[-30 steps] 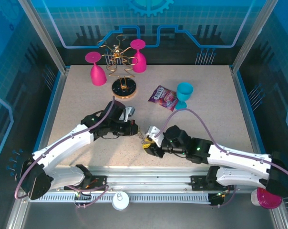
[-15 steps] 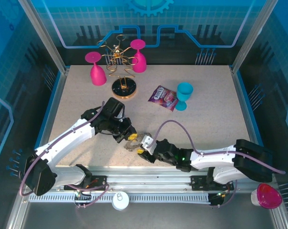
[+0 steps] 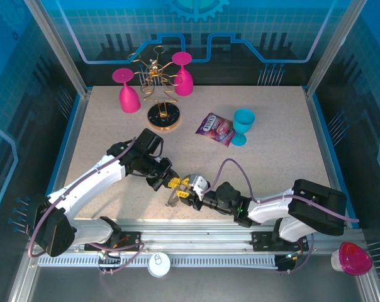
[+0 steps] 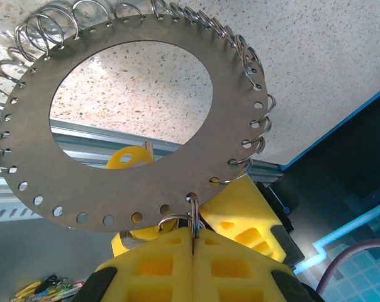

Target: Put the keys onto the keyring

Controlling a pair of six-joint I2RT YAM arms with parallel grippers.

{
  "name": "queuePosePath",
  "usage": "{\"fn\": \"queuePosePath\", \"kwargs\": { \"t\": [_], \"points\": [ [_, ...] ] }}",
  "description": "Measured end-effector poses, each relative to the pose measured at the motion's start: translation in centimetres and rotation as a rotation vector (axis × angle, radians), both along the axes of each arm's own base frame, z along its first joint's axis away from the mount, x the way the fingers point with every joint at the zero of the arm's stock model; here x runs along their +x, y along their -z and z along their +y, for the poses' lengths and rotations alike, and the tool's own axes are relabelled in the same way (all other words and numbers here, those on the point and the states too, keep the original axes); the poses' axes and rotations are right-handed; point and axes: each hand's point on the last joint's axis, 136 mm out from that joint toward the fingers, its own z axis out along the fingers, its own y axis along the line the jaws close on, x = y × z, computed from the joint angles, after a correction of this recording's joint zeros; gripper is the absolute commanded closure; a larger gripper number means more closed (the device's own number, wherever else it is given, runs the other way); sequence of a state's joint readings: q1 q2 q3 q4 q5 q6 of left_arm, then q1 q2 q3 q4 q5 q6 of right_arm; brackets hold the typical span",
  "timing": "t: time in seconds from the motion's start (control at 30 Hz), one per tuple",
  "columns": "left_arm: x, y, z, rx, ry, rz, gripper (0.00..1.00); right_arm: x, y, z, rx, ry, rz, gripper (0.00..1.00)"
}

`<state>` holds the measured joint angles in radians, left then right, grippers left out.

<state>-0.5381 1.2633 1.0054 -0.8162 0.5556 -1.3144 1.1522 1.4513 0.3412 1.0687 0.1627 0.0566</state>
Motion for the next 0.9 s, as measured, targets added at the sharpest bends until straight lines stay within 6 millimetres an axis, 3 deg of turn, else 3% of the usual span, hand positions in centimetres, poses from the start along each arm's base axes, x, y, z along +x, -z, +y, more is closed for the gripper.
{"fn": "queuePosePath", "kwargs": {
  "t": [0.23,0.57,0.8,0.9],
  "points": [
    [0.1,-0.1,0.1,-0.005,-0.021,0.017,1.00,0.2,0.1,0.4,-0.004,0.007,0.006,0.53],
    [-0.1,0.0,0.1,-0.022,-0.054,0.049,1.00,-0.9,0.5,0.5,-0.044,0.068,-0.052,0.52],
    [0.3,0.1,0.1,-0.034,-0.065,0.040,1.00,-0.8,2.7,-0.1,-0.104,0.135,-0.120,0.56],
    [0.3,0.2,0.1,-0.038,-0.073,0.040,1.00,-0.5,3.8,-0.7,-0.123,0.165,-0.132,0.53]
  ]
}}
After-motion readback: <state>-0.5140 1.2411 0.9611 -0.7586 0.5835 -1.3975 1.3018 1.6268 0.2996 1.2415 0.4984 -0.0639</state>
